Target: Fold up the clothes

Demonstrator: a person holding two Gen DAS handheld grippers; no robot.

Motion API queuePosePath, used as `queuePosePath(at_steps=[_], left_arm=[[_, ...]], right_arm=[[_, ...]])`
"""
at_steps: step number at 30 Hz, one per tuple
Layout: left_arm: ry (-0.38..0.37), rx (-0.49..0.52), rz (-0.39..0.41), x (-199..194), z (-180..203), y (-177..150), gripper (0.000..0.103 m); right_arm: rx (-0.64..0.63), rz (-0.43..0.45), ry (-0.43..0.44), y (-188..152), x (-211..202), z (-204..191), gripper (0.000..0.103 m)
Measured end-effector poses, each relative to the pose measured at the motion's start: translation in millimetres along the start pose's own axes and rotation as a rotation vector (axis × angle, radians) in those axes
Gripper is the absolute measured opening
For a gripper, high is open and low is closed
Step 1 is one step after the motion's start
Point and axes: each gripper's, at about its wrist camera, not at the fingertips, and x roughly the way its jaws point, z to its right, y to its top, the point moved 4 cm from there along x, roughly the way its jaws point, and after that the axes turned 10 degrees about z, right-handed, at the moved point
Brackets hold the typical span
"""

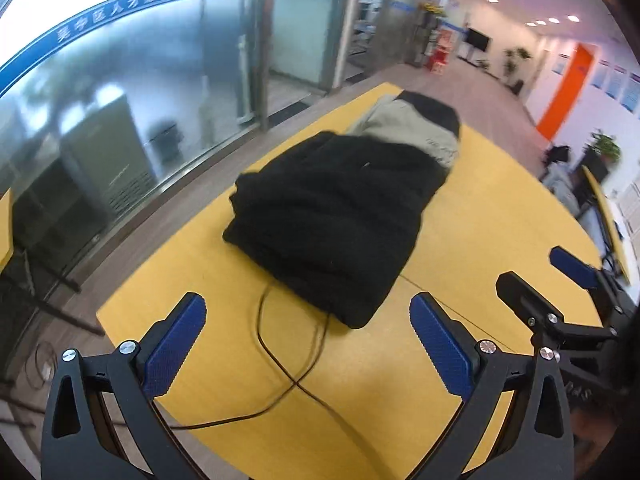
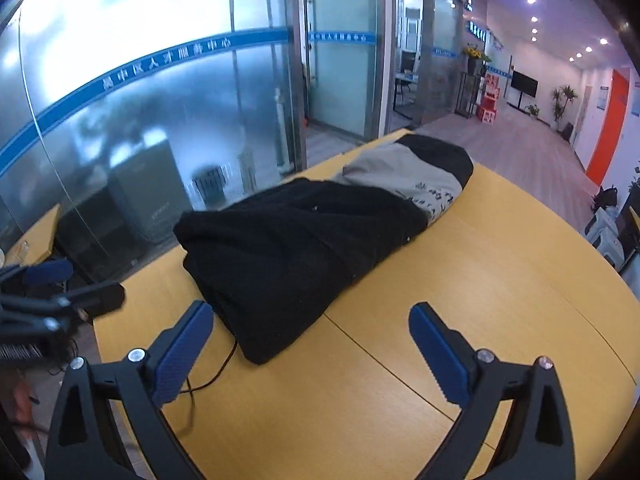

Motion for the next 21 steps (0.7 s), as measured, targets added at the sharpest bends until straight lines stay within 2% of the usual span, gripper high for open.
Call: queuePosePath(at_steps=[3, 5, 12, 15, 21], left_arm=[[0.025, -0.025, -0.018, 13, -3, 3, 0.103], [0.064, -0.007, 0.003, 13, -7, 10, 0.103], [0.141, -0.009, -0.004, 18, -6, 17, 0.103], [0.178, -0.028, -0.034, 21, -10, 18, 0.103], [0.171, -0.03, -0.029, 20, -12, 18, 0.103]], right_arm=[[0.002, -0.049, -0.027, -3, 13, 3, 0.1], [0.006, -0.081, -0.038, -5, 21, 5, 0.1], [-0.022, -0.114, -0.08, -11, 26, 8, 0.1], [-0.017, -0.127, -0.073, -15, 28, 7, 0.1], [-0.018, -0.149, -0.07, -25, 27, 6, 0.1]])
